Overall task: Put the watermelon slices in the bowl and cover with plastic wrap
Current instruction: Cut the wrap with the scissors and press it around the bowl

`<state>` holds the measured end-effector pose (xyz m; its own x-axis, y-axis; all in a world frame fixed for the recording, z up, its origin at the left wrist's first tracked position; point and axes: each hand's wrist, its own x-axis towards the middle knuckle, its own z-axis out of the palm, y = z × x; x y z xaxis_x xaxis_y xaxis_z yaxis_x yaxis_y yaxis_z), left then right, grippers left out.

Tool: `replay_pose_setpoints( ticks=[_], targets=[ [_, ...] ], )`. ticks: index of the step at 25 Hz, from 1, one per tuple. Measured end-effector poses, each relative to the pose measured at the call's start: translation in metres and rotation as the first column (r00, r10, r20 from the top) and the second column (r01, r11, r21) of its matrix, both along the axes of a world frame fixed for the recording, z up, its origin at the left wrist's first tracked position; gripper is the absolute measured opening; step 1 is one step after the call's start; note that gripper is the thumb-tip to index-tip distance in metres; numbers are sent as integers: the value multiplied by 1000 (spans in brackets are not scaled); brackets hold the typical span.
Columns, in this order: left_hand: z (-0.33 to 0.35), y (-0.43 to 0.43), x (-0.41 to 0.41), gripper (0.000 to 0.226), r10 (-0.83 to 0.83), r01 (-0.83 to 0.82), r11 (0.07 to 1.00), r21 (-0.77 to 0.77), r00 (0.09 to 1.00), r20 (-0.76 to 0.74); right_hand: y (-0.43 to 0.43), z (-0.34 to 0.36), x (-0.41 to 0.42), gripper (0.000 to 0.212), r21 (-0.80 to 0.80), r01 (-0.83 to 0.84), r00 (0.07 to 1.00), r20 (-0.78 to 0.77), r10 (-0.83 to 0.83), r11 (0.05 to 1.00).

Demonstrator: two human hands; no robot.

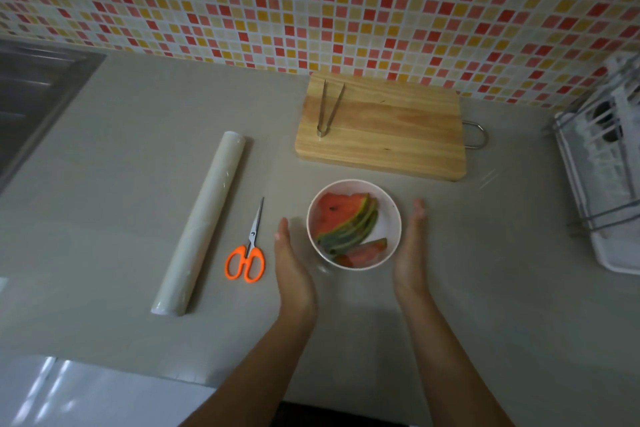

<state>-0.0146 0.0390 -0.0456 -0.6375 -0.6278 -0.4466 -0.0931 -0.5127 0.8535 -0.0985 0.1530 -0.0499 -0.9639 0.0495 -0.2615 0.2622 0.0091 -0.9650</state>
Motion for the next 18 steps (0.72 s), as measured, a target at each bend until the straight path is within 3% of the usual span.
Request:
replay_pose_setpoints(
  ticks=[3, 6, 8, 11, 15, 18],
  targets=[
    [-7, 15, 8, 47, -131, 127, 990, -57, 989, -68, 0, -3, -2, 40, 51, -111, 992, -53, 114, 992],
    [2, -17, -21, 55, -238, 238, 971, 3, 970, -45, 5, -8, 1, 40, 147, 87, 987, -148, -65, 985],
    [8, -33, -32, 59, -308, 307, 951, -17, 951, -39, 6, -10, -8, 38, 149, 104, 983, -168, -78, 983],
    [9, -36, -43, 64, -397, 401, 916, 0, 908, -133, -12, -9, -17, 33, -88, -62, 997, -53, 58, 994],
    [9, -37, -62, 66, -399, 400, 916, 38, 916, -30, -28, -12, -14, 36, -239, 56, 996, -52, -70, 969],
    [7, -40, -66, 70, -441, 439, 897, 46, 897, 26, -30, -15, -13, 36, -252, 80, 993, -62, -99, 964]
  ],
)
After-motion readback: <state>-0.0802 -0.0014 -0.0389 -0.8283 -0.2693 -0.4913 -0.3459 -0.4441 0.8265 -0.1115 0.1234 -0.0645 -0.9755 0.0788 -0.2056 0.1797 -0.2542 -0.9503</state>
